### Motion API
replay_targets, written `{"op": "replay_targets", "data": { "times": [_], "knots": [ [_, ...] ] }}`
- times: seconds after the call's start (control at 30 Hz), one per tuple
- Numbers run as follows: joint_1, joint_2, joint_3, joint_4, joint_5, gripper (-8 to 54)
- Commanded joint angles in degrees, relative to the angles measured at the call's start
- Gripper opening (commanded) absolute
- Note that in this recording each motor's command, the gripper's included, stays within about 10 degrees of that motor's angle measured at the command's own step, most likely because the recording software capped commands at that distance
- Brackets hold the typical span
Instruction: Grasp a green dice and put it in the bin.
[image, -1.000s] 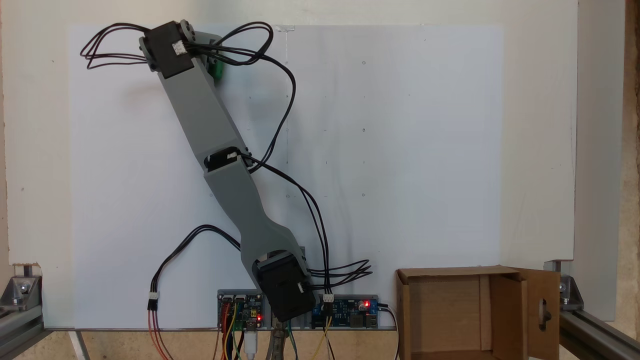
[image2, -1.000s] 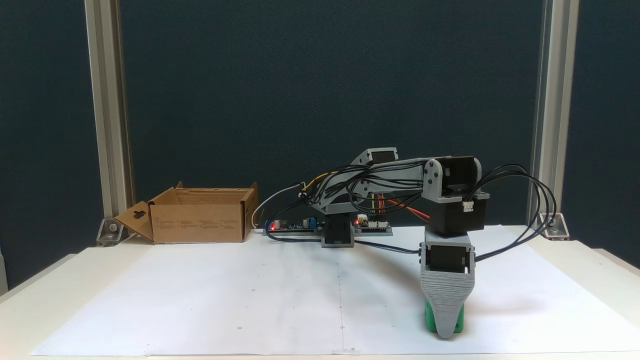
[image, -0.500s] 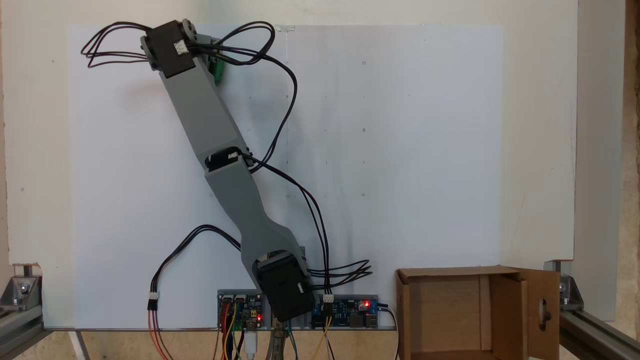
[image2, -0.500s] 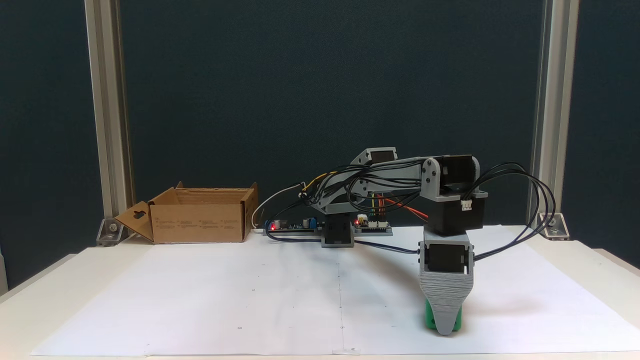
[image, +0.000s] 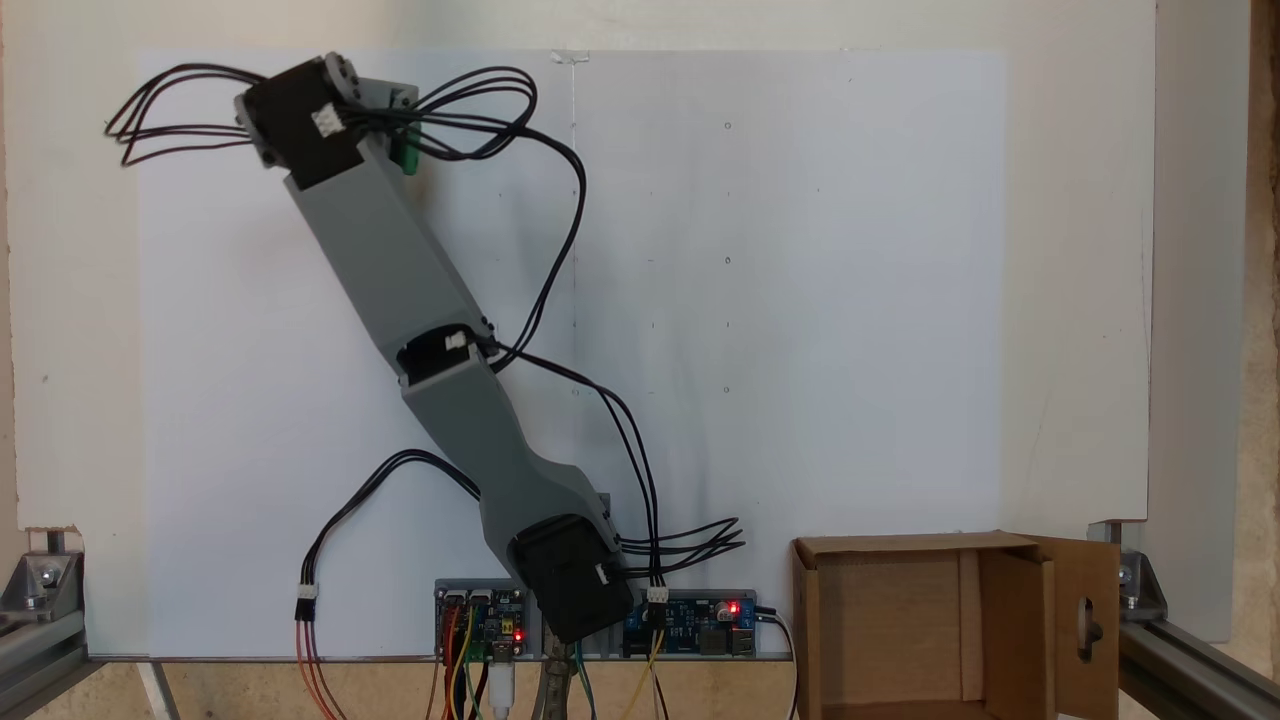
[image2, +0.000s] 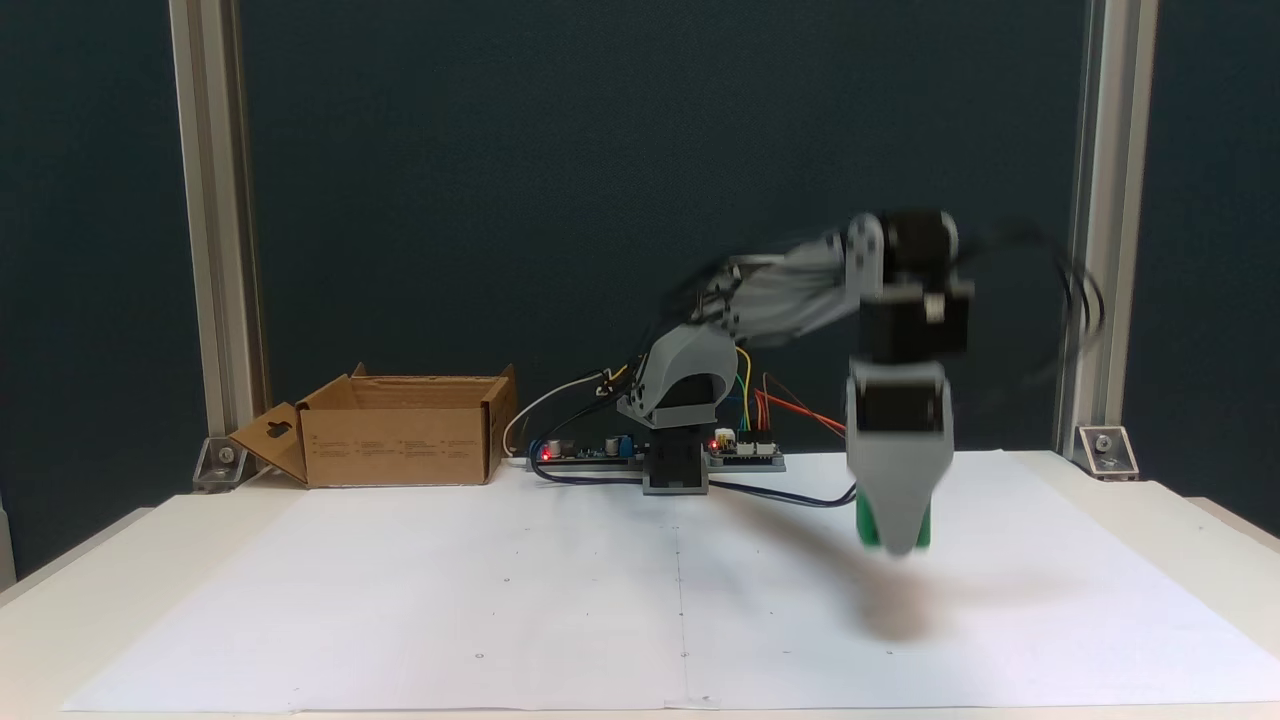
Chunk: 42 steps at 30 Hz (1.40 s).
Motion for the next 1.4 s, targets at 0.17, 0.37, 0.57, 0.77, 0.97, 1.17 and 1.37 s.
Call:
{"op": "replay_targets", "data": {
  "times": [0.17,0.37,0.57,0.77,0.97,1.17,1.37],
  "knots": [
    [-0.79,15.82,-3.52,10.00,3.43,11.5],
    [-1.05,17.58,-3.52,10.00,3.43,11.5],
    [1.41,19.69,-0.26,10.00,2.99,11.5],
    [11.25,26.63,13.18,10.09,-2.37,11.5],
    [27.95,32.43,18.63,7.21,-10.20,11.5],
    [49.75,36.56,21.27,4.83,-21.18,11.5],
    [66.88,41.48,21.36,4.92,-29.71,11.5]
  ]
}}
